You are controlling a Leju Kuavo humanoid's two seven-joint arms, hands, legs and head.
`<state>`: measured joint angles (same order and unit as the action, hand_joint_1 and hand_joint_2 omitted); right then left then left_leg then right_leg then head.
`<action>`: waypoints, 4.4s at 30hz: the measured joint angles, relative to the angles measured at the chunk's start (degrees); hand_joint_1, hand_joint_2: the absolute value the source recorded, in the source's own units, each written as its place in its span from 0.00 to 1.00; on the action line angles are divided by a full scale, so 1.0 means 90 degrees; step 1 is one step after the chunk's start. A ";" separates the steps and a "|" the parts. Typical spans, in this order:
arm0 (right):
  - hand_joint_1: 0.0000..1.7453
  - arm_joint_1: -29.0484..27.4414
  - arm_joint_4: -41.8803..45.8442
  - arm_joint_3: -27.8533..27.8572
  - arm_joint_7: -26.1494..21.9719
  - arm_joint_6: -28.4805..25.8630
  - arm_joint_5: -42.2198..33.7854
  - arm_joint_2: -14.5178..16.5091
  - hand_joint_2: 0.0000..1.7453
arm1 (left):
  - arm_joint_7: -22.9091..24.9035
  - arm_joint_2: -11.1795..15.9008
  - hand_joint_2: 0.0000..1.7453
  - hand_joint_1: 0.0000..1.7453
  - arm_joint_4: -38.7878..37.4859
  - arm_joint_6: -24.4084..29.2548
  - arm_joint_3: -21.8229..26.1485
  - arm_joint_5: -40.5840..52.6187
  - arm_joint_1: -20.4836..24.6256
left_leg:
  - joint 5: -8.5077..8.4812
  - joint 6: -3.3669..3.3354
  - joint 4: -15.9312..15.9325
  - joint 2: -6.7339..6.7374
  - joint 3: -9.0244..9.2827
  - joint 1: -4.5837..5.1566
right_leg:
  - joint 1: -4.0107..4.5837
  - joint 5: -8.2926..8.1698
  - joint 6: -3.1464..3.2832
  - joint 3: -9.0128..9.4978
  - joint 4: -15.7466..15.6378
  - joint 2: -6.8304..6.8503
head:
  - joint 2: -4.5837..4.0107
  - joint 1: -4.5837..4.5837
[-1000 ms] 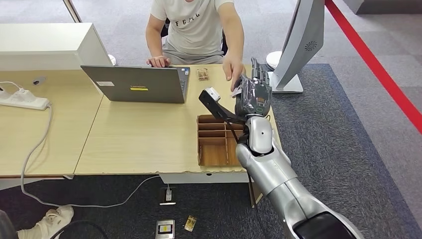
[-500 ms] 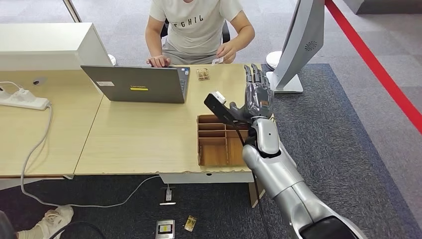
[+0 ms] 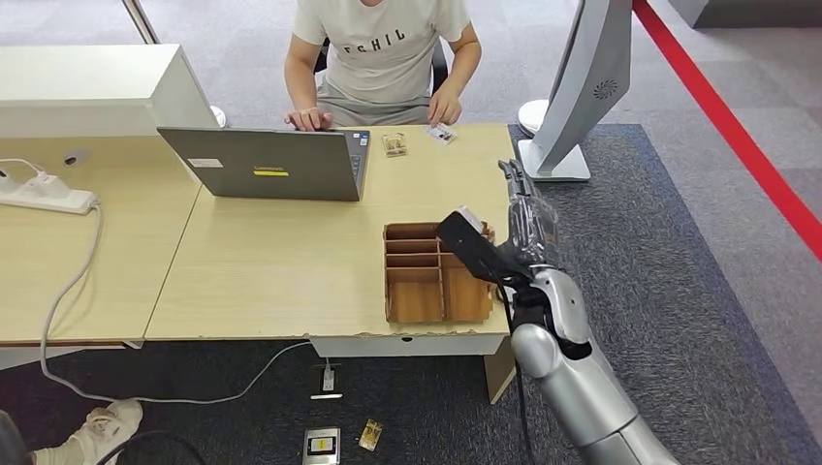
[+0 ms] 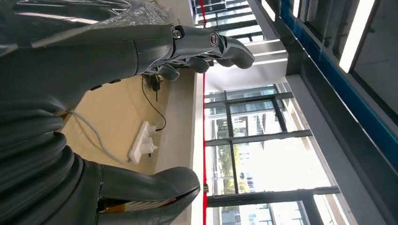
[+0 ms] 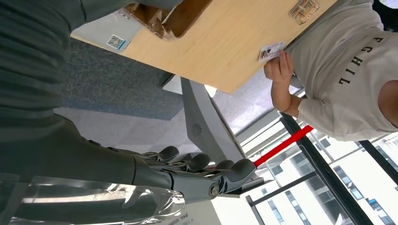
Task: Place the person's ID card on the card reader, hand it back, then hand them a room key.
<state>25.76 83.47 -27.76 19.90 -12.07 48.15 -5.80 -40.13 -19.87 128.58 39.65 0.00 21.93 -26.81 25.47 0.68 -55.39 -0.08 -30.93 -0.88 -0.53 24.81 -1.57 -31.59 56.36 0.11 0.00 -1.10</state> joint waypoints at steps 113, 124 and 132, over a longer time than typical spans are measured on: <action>0.05 0.1023 -0.2907 -0.0287 -0.0279 -0.0426 -0.0910 0.0284 1.00 | 0.0002 -0.0022 1.00 0.00 0.0066 0.0000 0.0095 0.0611 -0.0127 | 0.0000 0.0000 0.0000 -0.0004 -0.0002 0.0002 | 0.0000 0.0005 -0.0001 0.0003 0.0005 0.0002 | 0.0000 0.0001; 1.00 0.1024 -0.3121 -0.0293 -0.0387 -0.0480 -0.0912 0.0371 1.00 | 0.0000 -0.0022 1.00 0.00 0.0066 0.0000 0.0090 0.0696 -0.0140 | 0.0000 0.0000 0.0000 -0.0004 -0.0002 0.0002 | 0.0000 0.0005 -0.0001 0.0003 0.0006 0.0002 | 0.0000 0.0001; 1.00 0.1041 -0.3226 -0.0312 -0.0394 -0.0473 -0.0901 0.0473 1.00 | 0.0001 -0.0022 1.00 0.00 0.0061 0.0000 0.0088 0.0746 -0.0161 | 0.0000 0.0000 0.0000 -0.0003 -0.0002 0.0002 | 0.0000 0.0005 -0.0001 0.0003 0.0006 0.0002 | 0.0000 0.0001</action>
<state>35.13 54.43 -30.57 16.36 -16.33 40.04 -1.54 -40.12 -20.06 129.14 39.65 0.79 28.64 -28.26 25.47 0.67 -55.38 -0.11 -30.95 -0.86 -0.53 24.86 -1.58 -31.57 56.41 0.13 0.00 -1.09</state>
